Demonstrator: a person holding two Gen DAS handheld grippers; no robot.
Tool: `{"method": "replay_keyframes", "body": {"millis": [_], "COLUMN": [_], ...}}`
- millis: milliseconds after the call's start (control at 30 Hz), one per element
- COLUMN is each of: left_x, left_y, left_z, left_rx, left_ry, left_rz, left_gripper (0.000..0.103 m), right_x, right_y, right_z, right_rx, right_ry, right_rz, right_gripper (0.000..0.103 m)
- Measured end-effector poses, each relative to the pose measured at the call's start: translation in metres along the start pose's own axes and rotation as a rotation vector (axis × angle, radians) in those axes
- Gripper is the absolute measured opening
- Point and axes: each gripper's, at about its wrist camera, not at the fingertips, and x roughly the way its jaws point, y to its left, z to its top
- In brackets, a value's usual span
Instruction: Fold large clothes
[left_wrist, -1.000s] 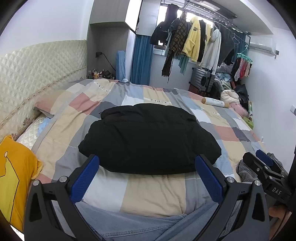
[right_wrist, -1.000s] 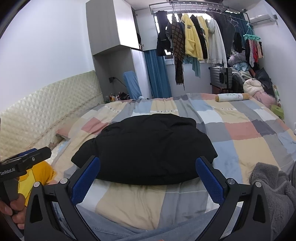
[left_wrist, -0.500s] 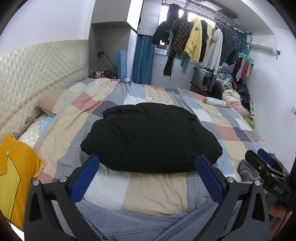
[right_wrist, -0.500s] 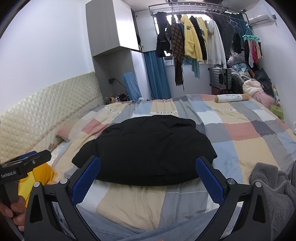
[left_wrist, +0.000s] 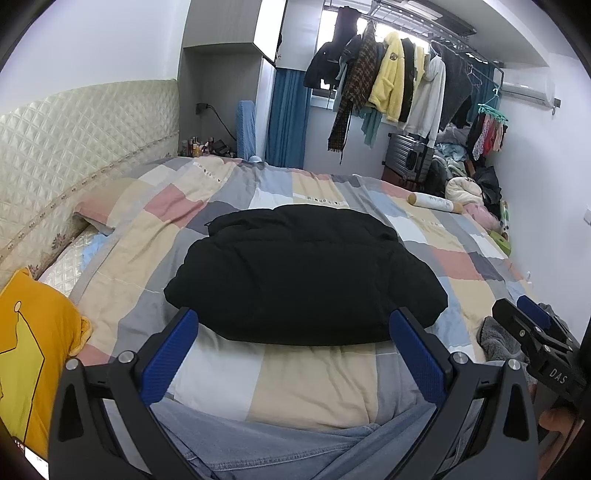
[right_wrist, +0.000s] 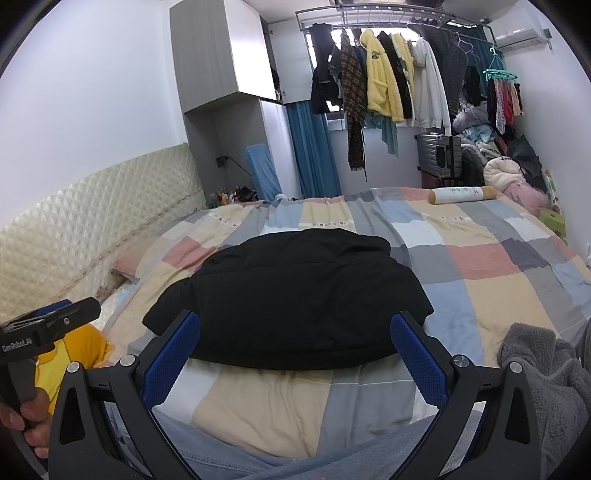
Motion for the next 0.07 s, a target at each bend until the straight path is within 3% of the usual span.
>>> {"method": "replay_keyframes", "body": {"millis": [67], "left_x": [0.0013], "left_y": [0.0010], "left_z": [-0.0003], "left_rx": [-0.003], "left_ry": [0.005], "left_rz": [-0.002], "left_gripper": [0.103], "right_x": [0.0009], "right_y": [-0.0005], "right_z": [-0.0004], "right_rx": [0.000], "right_ry": [0.005], "right_rz": [-0.001], "right_gripper": [0.103]}}
